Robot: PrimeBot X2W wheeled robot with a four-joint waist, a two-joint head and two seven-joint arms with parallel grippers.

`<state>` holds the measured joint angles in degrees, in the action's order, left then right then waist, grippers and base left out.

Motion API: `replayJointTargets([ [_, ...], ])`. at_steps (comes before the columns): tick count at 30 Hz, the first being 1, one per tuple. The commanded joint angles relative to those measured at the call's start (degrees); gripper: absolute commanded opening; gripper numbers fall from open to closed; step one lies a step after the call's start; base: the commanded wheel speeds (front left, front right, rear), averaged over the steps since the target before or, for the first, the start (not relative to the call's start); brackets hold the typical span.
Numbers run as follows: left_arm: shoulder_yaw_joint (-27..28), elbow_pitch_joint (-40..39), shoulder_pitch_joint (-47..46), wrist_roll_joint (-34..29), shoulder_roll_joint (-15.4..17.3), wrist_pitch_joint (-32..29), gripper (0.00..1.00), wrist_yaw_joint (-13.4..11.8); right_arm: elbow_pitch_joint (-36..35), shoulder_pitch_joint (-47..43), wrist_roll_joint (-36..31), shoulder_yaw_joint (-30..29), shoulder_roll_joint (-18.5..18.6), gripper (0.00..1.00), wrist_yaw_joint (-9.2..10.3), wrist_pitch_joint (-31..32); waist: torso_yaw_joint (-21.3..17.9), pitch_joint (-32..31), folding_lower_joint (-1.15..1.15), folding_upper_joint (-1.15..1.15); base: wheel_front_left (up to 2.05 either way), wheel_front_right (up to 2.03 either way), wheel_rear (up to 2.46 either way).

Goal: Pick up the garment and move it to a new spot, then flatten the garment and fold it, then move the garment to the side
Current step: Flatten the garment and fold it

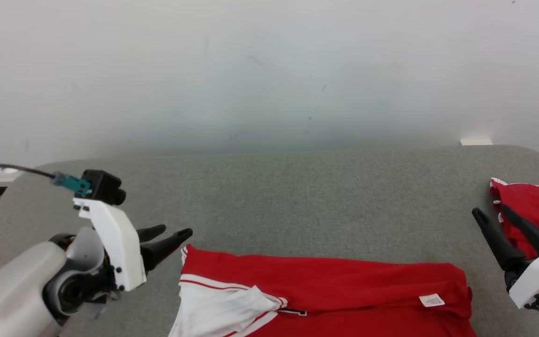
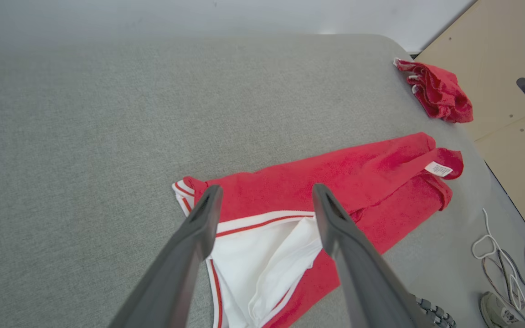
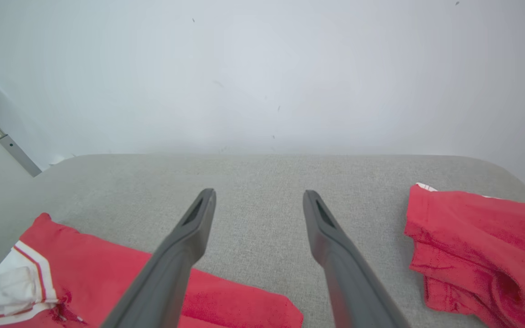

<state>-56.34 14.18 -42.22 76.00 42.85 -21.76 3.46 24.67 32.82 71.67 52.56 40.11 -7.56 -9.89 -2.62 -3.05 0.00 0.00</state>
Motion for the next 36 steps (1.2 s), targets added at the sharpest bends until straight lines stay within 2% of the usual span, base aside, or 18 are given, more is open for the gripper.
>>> replayJointTargets([
  [1, 0.4, -0.5, 2.3, -0.4, 0.4, 2.1, 1.0, -0.5, -0.5, -1.0, -0.7, -1.0, -0.3, 1.0, 0.16, -1.8, 0.1, -0.1, 0.0, 0.0, 0.0, 0.0, 0.0],
  [6, 2.8, -3.1, 6.4, -5.6, 0.9, 15.3, 1.0, -5.0, -0.9, -5.5, -3.7, -11.0, -2.2, 1.0, 0.16, -5.3, 1.0, -0.4, 0.0, 0.0, 0.0, 0.0, 0.0],
  [9, 4.6, -3.9, 8.8, -8.4, 0.9, 23.4, 1.0, -9.1, -2.5, -10.1, -8.9, -21.0, -5.1, 1.0, 0.16, -5.2, 1.6, -0.4, 0.0, 0.0, 0.0, 0.0, 0.0],
  [13, 6.9, -6.0, 12.9, -10.9, -0.5, 33.3, 1.0, -14.1, -6.4, -17.6, -17.4, -31.5, -10.1, 1.0, 0.16, -5.3, 2.0, -0.4, 0.0, 0.0, 0.0, 0.0, 0.0],
  [16, 9.3, -7.5, 17.0, -10.2, -2.5, 36.1, 1.0, -16.7, -9.2, -22.7, -22.9, -37.1, -14.3, 1.0, 0.16, -5.3, 2.3, -0.3, 0.0, 0.0, 0.0, 0.0, 0.0],
  [18, 11.1, -8.3, 19.2, -12.4, -3.4, 36.7, 1.0, -18.1, -10.6, -25.6, -26.3, -39.2, -16.8, 1.0, 0.16, -5.3, 2.3, -0.1, 0.0, 0.0, 0.0, 0.0, 0.0],
  [21, 17.8, -10.3, 23.1, -17.0, -6.9, 36.9, 1.0, -20.0, -12.2, -28.5, -29.4, -42.5, -19.9, 1.0, 0.15, -5.3, 2.4, 0.3, 0.0, 0.0, 0.0, 0.0, 0.0],
  [24, 24.9, -12.6, 28.6, -24.6, -11.2, 36.9, 1.0, -20.3, -13.1, -31.0, -32.2, -44.9, -22.5, 1.0, 0.15, -5.3, 2.5, 0.6, 0.0, 0.0, 0.0, 0.0, 0.0],
  [27, 31.0, -13.9, 34.8, -30.9, -16.5, 36.9, 1.0, -18.9, -12.7, -32.8, -34.1, -45.4, -24.2, 1.0, 0.16, -5.0, 2.1, 0.8, 0.0, 0.0, 0.0, 0.0, 0.0],
  [28, 31.0, -13.9, 34.8, -30.9, -16.5, 36.9, 1.0, -18.9, -12.7, -32.8, -34.1, -45.4, -24.2, 1.0, 0.16, -5.0, 2.1, 0.8, 0.0, 0.0, 0.0, 0.0, 0.0],
  [32, 36.0, -13.3, 40.8, -38.3, -23.0, 36.9, 1.0, -16.4, -10.4, -34.4, -35.9, -47.1, -26.1, 1.0, 0.15, -5.1, 2.1, 0.9, 0.0, 0.0, 0.0, 0.0, 0.0],
  [36, 39.1, -11.7, 44.1, -43.2, -28.1, 36.9, 1.0, -13.6, -8.0, -34.8, -36.8, -48.2, -27.3, 1.0, 0.15, -4.3, 2.1, 1.1, 0.0, 0.0, 0.0, 0.0, 0.0],
])
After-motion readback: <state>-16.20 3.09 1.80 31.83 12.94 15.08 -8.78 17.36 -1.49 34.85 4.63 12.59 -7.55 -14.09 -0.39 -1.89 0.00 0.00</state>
